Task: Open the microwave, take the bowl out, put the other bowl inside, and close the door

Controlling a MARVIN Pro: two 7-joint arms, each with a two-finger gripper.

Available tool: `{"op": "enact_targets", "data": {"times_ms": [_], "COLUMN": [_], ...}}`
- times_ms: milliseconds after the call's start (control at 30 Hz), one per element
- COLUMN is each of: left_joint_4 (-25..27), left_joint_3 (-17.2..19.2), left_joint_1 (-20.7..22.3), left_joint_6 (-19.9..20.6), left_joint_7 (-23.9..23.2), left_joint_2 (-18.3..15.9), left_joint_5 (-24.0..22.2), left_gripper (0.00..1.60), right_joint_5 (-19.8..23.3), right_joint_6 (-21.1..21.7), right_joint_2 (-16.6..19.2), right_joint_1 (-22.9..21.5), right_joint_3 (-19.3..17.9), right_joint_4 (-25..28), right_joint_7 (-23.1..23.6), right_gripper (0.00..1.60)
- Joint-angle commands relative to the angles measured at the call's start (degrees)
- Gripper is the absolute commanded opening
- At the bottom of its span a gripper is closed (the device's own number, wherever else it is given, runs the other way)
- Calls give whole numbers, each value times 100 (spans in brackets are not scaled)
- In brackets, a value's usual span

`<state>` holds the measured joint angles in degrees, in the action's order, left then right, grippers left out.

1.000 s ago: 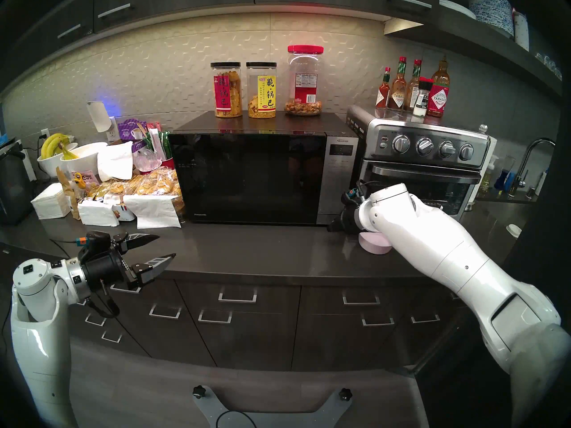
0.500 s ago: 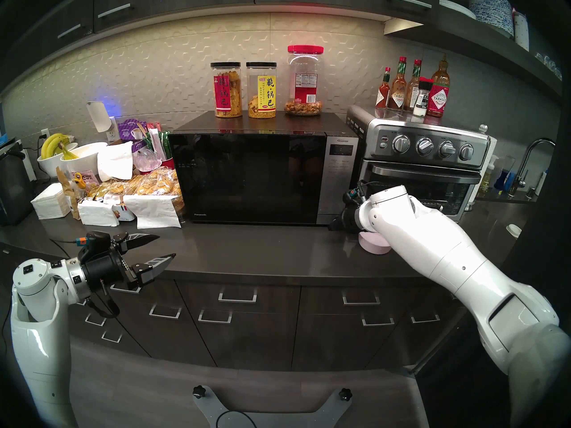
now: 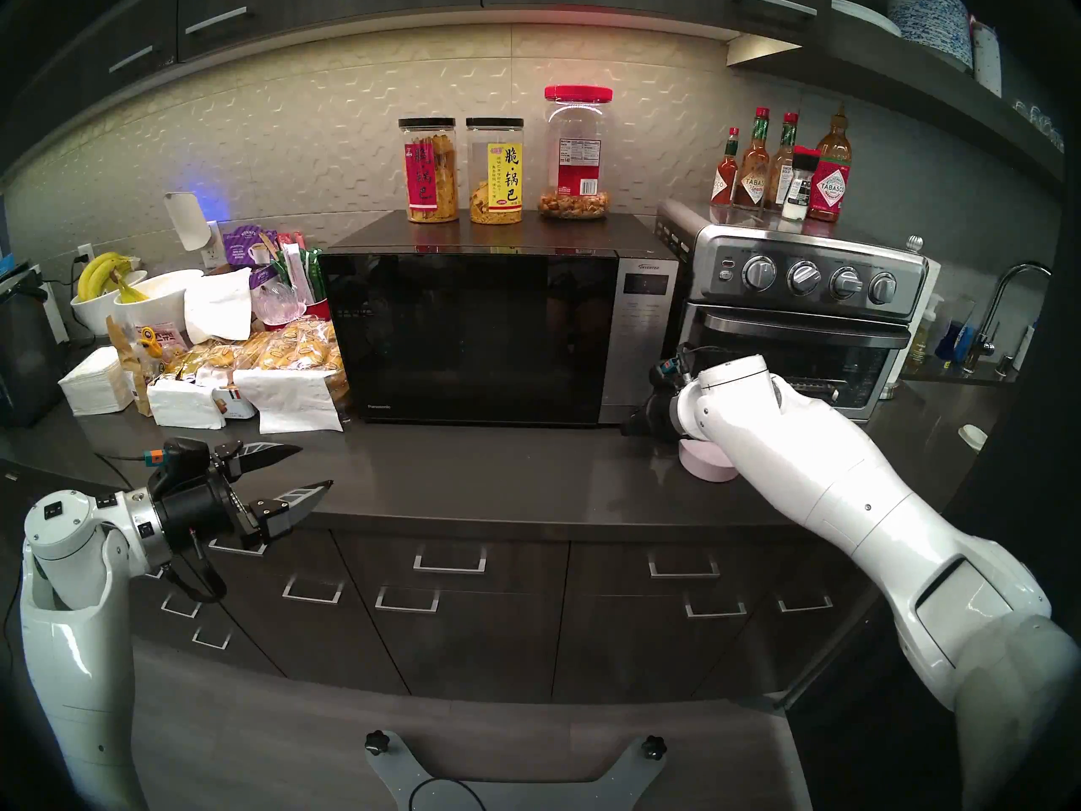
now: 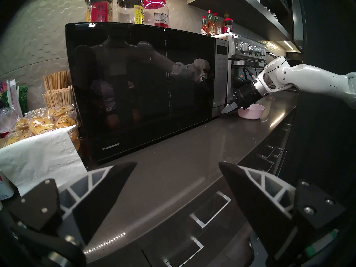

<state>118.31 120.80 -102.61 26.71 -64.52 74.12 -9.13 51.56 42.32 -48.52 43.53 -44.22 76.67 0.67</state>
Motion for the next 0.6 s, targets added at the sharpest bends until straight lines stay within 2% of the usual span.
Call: {"op": "enact_targets", "data": {"times_ms": [0, 300, 567], "left_joint_4": [68, 68, 67], "left_joint_3": [0, 0, -1], "left_joint_1": [2, 3, 3], "left_joint_6": [13, 13, 12], "left_joint_7": [-15, -15, -15], "left_joint_2": [1, 1, 1], "left_joint_5": [-18, -18, -18], "left_gripper": [160, 160, 160], "right_joint_5": [-34, -32, -39], "right_joint_6": [-198, -247, -472], "right_joint_2": [-70, -61, -47], "right_joint_1": [-142, -100, 10], "right_joint_3": [-96, -150, -262], "right_joint_4": [-38, -21, 48], "right_joint_7": [8, 15, -28], "right_gripper": [0, 0, 0]}}
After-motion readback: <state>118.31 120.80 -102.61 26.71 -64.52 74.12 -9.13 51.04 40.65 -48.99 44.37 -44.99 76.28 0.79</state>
